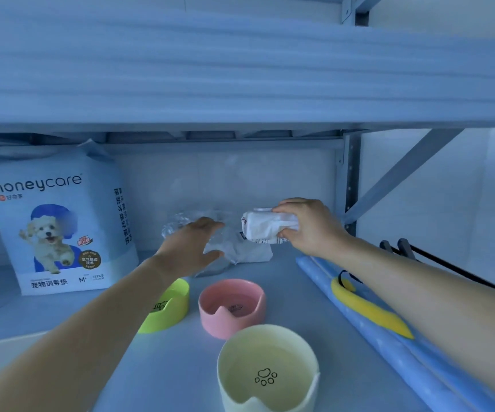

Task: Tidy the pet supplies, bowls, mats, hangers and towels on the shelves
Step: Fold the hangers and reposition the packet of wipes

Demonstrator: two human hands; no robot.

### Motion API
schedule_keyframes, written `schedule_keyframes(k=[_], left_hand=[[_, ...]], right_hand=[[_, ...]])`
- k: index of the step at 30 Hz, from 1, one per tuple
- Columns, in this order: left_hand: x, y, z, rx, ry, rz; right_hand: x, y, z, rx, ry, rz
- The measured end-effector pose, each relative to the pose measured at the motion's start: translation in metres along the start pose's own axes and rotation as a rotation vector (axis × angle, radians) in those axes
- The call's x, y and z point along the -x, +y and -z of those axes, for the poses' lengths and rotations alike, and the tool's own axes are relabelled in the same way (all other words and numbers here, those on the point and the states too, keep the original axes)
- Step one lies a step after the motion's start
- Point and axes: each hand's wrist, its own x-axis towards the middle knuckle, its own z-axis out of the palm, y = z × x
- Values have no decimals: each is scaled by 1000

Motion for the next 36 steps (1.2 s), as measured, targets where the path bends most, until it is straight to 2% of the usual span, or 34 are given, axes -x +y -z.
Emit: schedule_keyframes(k=[10, 17, 24, 28, 33, 36], left_hand=[[-26, -8, -32, -201, -207, 142], [-26, -16, -49, -264, -252, 175], [-24, -21, -55, -242, -236, 176], [-22, -24, -56, -225, -222, 172], [-18, -27, -59, -219, -174, 165], [-16, -27, -61, -211, -152, 173]], right_hand=[[-35, 41, -44, -11, -65, -28], [-56, 55, -74, -22, -129, -47], [-73, 64, -112, -5, -180, -43], [-84, 67, -128, -8, -266, -47], [-89, 76, -130, 162, -456, -32], [-87, 74, -127, 238, -424, -9]])
